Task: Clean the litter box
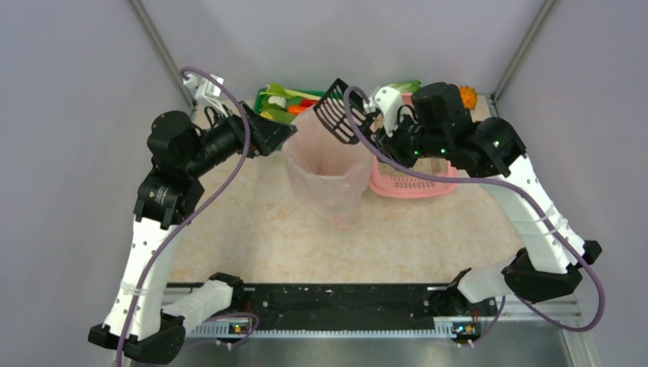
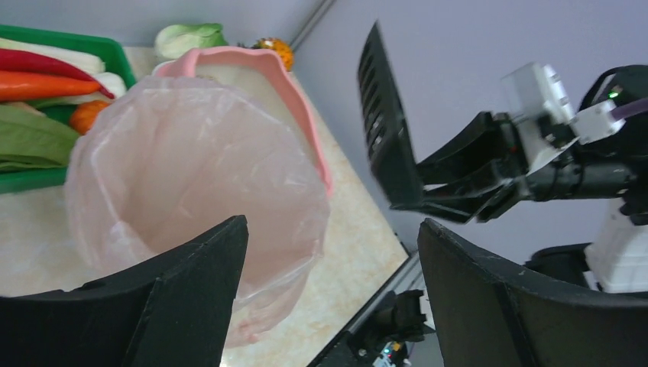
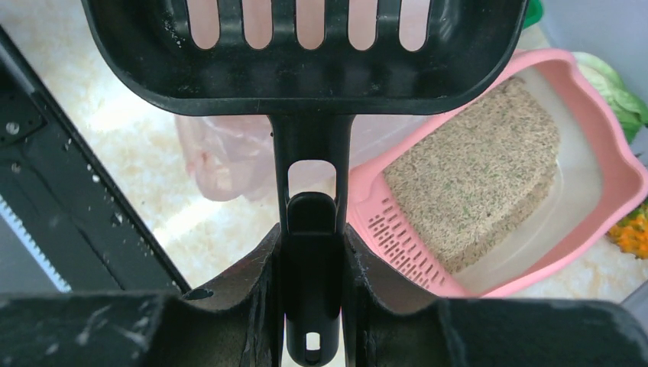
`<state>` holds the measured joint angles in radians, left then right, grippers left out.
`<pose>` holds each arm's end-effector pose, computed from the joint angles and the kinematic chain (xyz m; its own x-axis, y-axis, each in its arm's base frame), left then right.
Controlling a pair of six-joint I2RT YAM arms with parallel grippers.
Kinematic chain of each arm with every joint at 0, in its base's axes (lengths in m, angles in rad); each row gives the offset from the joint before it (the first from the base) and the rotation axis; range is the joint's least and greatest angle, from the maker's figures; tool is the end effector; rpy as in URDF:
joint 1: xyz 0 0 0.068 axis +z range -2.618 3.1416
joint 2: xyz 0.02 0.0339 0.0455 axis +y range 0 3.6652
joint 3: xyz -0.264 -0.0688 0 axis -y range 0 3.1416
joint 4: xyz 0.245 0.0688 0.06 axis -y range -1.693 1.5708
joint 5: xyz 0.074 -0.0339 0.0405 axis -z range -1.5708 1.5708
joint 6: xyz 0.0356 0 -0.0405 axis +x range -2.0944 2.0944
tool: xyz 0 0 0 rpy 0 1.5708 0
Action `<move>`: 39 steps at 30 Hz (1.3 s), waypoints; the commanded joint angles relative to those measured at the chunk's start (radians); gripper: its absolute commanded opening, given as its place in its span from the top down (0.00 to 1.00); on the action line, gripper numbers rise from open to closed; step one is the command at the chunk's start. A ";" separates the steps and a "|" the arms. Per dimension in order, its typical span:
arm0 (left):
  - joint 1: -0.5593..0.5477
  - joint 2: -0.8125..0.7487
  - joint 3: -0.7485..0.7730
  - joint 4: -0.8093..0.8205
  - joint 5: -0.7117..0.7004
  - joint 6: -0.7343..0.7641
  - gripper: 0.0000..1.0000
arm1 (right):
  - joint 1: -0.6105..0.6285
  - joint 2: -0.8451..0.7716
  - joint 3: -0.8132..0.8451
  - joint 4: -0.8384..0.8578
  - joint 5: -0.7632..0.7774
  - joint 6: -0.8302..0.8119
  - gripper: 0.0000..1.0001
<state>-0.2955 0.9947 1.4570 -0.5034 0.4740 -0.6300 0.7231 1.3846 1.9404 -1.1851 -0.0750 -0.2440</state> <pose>0.1620 -0.0663 0.4935 -0.4415 -0.4136 -0.7963 0.5388 0.5875 -0.6038 0.1753 0.1582 0.4887 -0.2578 -0.5489 -0.7951 -0.7910 0.5925 -0.1525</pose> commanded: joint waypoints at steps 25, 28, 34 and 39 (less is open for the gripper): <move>-0.004 0.034 -0.042 -0.102 0.118 -0.067 0.62 | 0.292 0.073 0.028 -0.034 0.155 -0.133 1.00; -0.004 0.038 -0.052 -0.092 0.136 -0.074 0.68 | 0.294 0.071 0.024 -0.022 0.150 -0.131 1.00; -0.004 0.031 -0.075 -0.071 0.142 -0.084 1.00 | 0.297 0.021 -0.036 0.072 0.123 -0.139 1.00; -0.001 0.016 -0.099 -0.068 0.110 -0.100 1.00 | 0.296 -0.097 -0.155 0.213 0.042 -0.165 0.97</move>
<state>-0.2935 1.0317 1.3708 -0.6102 0.5789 -0.7044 1.0016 1.3987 1.8389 -1.1690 0.0643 -0.3805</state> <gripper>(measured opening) 0.025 0.262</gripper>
